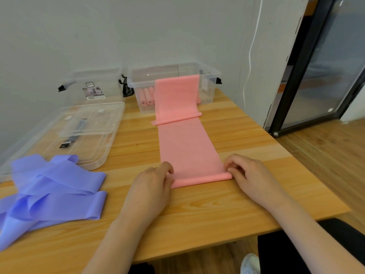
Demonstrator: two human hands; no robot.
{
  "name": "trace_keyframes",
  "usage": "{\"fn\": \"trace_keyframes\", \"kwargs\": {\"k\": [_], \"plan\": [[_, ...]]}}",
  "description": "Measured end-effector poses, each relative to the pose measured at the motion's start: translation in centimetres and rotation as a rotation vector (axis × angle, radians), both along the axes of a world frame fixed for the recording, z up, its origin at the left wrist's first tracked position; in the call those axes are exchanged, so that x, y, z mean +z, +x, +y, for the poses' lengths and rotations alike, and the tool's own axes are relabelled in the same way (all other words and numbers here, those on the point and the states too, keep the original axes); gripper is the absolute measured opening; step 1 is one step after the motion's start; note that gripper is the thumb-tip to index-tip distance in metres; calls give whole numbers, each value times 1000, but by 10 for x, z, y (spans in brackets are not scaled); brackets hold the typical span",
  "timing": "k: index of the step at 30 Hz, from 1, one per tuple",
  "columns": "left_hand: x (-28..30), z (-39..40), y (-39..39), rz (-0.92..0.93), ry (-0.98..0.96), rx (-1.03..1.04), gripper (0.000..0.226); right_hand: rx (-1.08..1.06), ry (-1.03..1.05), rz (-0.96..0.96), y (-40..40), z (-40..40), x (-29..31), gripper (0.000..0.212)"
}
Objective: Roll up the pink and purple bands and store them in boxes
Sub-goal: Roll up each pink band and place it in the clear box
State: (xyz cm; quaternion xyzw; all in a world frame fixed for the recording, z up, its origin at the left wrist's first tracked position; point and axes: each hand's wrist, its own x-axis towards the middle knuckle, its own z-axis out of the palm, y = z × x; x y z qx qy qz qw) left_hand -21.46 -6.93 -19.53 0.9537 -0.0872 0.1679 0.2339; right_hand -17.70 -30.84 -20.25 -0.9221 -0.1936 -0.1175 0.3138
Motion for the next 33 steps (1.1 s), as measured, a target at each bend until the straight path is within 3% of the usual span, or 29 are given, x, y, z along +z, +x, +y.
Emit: {"fn": "trace_keyframes", "kwargs": {"k": [4, 8, 13, 21, 25, 33], "plan": [[-2, 1, 0, -48, 55, -85, 4, 40, -65, 2, 0, 1, 1, 19], [-2, 2, 1, -9, 67, -73, 20, 54, -87, -11, 0, 0, 1, 18], [-3, 3, 2, -51, 76, -93, 7, 131, -100, -13, -4, 1, 2, 6], [0, 2, 1, -10, -5, -67, 13, 28, -24, 18, -6, 4, 1, 18], [-2, 3, 1, -44, 41, -115, 10, 34, -71, -28, -4, 4, 1, 4], [-3, 4, 2, -24, -7, -32, 18, 27, -7, -3, -5, 5, 2, 17]]}}
